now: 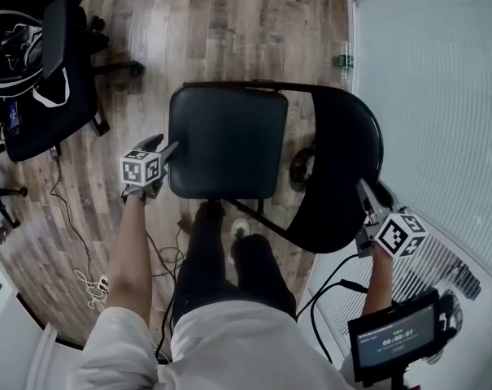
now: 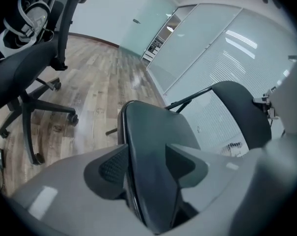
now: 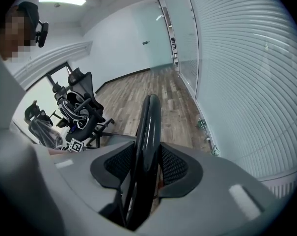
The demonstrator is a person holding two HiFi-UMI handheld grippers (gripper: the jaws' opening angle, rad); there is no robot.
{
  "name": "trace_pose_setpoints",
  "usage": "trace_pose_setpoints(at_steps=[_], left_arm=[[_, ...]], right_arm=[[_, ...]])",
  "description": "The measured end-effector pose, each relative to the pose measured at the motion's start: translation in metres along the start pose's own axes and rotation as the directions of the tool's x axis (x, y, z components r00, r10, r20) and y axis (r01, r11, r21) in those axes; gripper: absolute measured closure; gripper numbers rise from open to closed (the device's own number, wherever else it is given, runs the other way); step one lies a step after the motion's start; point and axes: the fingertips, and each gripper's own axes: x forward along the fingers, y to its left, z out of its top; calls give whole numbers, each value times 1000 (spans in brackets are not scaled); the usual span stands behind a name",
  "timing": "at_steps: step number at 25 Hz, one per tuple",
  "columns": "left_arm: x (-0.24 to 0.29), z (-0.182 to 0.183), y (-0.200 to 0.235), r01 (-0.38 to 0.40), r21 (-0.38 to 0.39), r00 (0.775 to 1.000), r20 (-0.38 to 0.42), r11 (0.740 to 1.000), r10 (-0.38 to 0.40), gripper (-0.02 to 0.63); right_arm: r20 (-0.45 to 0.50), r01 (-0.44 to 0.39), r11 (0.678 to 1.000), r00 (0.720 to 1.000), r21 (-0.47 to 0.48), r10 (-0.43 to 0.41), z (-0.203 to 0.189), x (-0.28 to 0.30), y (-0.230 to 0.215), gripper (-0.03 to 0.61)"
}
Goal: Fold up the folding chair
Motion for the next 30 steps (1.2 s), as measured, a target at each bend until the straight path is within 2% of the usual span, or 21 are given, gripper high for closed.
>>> trace_pose_setpoints(at_steps=[4,7,11,17,19,23,30], left_arm=[[13,-13,5,48,-68,999,2,997,-48,364],[27,-24,12,83,-153,997,7,985,-83,354],[38,-41,18,115,-215,993,10,970,-116,342],[31,-37,27,258,-319,965,125,912,-229,322],[30,-38,29,304,-339,952,138,890,-273,290],[32,-40,26,375,-353,927,125,857,-354,285],[49,-43,21,434,-368,898,105,822,-427,292]], right_arm=[[-10,-6,1000,1000,-5,6,-5,0,1,420],[-21,-25,1000,999,-3,25,-5,5,0,427],[-34,-47,999,998,-20,47,-10,7,-1,433],[-75,-52,999,996,-7,52,-2,6,17,440],[-86,-47,999,995,2,47,0,7,21,442],[-104,-31,1000,994,0,31,3,4,26,444],[-126,-26,999,992,25,29,-4,4,26,453]])
